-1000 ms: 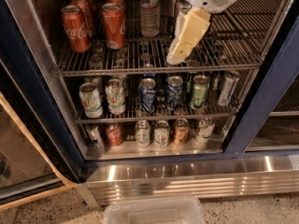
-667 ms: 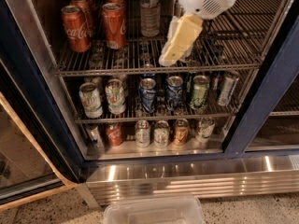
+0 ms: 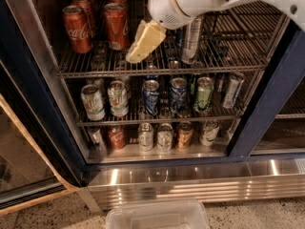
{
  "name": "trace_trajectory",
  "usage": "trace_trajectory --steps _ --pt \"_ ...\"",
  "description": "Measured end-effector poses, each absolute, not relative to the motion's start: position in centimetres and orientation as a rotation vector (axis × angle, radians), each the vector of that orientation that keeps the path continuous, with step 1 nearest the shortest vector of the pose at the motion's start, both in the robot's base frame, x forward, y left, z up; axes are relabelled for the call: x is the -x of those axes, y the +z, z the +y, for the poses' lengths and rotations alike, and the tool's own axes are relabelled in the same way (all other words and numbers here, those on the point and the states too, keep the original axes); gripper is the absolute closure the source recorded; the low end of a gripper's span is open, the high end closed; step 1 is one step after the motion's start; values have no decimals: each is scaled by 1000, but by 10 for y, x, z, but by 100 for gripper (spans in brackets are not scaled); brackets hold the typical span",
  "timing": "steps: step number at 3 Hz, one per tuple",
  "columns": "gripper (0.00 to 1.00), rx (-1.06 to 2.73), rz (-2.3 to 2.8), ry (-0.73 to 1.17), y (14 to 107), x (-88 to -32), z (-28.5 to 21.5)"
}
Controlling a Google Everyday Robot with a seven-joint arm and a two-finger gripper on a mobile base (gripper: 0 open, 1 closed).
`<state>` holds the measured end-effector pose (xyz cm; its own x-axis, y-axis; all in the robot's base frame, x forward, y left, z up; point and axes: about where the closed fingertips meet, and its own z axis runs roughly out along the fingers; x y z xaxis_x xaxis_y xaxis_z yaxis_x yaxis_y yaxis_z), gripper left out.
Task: Pick coke can from top shelf of fridge
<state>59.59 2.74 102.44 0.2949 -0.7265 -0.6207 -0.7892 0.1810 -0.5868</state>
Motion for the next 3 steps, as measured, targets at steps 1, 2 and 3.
trace_trajectory --steps 1,2,3 --pt "0 1515 1418 59 1034 -603 30" --pt "0 1515 1418 59 1034 -603 30" --pt "0 1499 1402 58 1035 -603 35"
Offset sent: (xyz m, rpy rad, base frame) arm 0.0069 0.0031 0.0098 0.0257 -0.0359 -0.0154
